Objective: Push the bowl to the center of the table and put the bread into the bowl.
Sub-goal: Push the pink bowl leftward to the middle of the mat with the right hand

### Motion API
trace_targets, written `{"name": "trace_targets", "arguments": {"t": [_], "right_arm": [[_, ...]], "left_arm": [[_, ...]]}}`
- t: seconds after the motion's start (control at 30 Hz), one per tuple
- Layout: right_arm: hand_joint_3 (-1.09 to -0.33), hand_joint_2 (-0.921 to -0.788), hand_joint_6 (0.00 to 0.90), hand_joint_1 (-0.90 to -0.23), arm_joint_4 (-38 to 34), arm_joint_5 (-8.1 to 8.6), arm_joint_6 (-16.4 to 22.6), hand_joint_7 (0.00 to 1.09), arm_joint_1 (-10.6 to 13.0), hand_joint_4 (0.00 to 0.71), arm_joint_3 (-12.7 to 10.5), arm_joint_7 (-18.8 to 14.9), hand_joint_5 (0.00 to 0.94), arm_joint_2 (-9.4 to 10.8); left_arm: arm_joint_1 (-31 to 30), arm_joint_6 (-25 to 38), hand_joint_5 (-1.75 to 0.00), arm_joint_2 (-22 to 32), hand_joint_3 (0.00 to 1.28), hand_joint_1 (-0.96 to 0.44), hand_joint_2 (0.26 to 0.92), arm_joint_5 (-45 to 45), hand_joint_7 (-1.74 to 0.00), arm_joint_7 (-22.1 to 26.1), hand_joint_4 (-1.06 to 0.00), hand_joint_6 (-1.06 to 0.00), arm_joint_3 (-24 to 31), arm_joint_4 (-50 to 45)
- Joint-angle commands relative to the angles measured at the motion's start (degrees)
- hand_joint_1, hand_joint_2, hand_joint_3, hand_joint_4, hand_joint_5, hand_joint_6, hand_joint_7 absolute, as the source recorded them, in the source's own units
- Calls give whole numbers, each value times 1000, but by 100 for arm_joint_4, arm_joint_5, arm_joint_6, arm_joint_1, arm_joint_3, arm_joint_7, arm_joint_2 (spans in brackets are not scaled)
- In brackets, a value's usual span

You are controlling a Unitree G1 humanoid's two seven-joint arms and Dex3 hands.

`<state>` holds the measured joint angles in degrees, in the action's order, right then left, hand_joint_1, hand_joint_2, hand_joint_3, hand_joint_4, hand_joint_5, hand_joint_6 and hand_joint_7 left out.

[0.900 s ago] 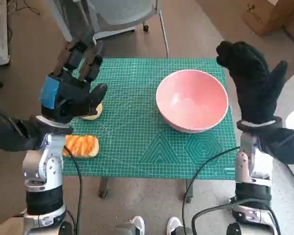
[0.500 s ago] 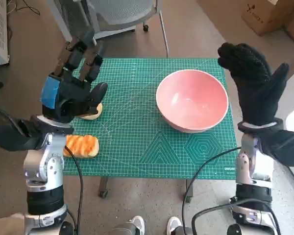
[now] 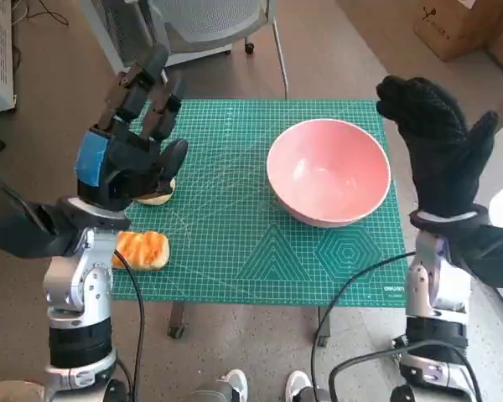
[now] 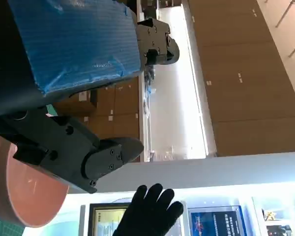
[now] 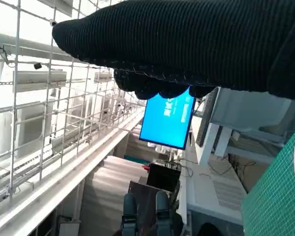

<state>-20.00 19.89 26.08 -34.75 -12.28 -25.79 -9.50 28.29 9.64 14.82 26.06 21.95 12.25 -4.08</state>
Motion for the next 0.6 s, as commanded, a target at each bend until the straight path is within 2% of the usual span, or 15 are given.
{"name": "trace_targets", "arguments": {"t": [0.03,0.27,0.47,0.6], "right_arm": [[-590,-921,400,-626,-9,-24,-93,0,151,248,-25,33,0,-81],[-594,-921,403,-639,-362,39,12,2,36,246,-201,19,0,-194],[-610,-921,391,-641,-1163,-59,316,0,-240,238,-449,202,0,-315],[-615,-921,379,-639,-1949,-168,540,0,-530,224,-585,433,0,-419]], "left_arm": [[10,-3,-2,-22,749,-308,716,43,-411,18,-3,1,-14,-43],[-10,-18,0,-38,756,-311,716,37,-400,11,0,1,-32,-62],[-27,-52,0,-42,761,-304,715,37,-395,37,0,1,-21,-31],[-31,-77,0,-47,764,-301,713,27,-395,51,1,1,-14,-13]]}}
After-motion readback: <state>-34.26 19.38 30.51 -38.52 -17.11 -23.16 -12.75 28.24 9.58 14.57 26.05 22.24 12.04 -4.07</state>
